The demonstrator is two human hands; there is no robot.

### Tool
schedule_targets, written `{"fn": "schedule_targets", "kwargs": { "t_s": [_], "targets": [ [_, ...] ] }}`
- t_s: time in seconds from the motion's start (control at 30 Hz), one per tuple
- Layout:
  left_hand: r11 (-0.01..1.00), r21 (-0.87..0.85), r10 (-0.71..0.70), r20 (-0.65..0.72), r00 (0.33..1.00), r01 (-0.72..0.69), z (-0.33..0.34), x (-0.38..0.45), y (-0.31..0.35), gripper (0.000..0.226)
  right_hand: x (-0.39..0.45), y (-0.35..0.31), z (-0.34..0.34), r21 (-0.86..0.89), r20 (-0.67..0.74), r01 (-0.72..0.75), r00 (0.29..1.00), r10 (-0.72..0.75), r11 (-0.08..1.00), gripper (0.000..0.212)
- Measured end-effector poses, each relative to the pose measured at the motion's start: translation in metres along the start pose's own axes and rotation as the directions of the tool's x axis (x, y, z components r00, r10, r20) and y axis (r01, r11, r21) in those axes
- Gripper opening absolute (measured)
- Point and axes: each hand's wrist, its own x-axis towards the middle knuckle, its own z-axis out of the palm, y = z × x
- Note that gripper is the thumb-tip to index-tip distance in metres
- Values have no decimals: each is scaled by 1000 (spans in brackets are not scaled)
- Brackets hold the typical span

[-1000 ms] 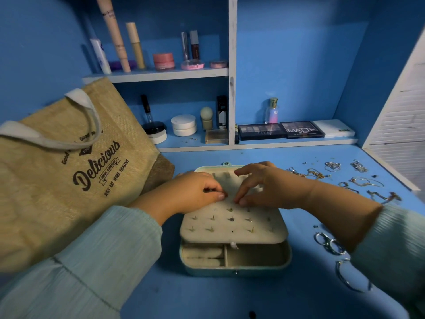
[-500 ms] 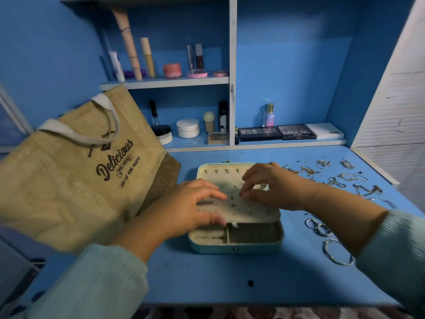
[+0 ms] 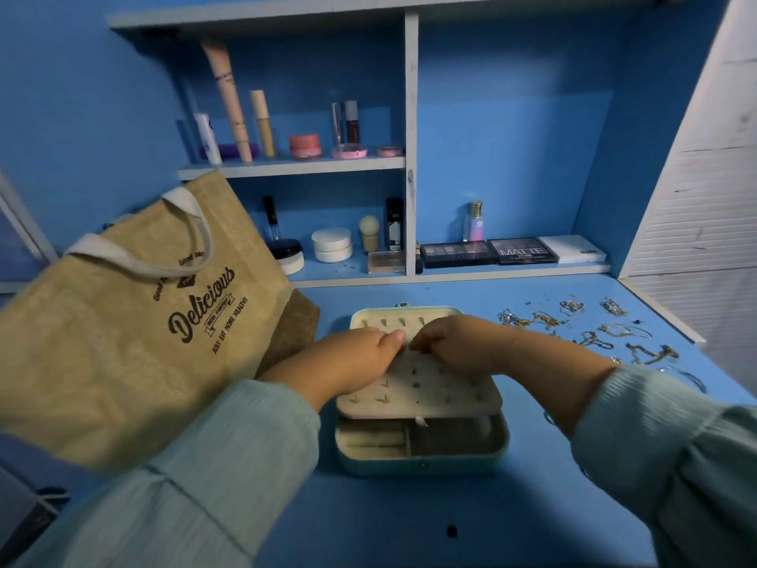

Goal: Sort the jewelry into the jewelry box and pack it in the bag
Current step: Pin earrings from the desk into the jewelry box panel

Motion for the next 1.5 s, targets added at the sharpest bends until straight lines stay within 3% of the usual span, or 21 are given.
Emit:
{"fn": "schedule_targets", "kwargs": {
  "t_s": [0.2,0.6,1.0,1.13,1.3,1.4,1.5],
  "targets": [
    [999,-46,4,62,998,-1,0,13,0,50,9,0,-3,-20,46,22,999,-21,1000,46],
    [997,-68,-36,40,999,39,4,17,-15,52,9,13,-7,-103,67,27,998,-20,994,43],
    [997,70,-39,38,999,37,-8,6,-10,56,6,28,-10,-205,35,-25,999,33,978,33],
    [998,67,-18,40,999,15,-10,-4,-12,51,1,37,-6,-80,-30,0,1000,-2,997,32],
    [981,-5,194,38,980,-194,-10,-32,-13,56,-17,45,-1,45,-221,-23,975,33,999,34],
    [971,70,224,50,973,-228,-3,-50,-6,61,-29,44,1,127,-149,-117,980,136,985,30],
    [949,200,256,-44,966,-242,5,-60,-1,50,-35,43,3,239,-113,-150,977,181,959,28]
  ]
}}
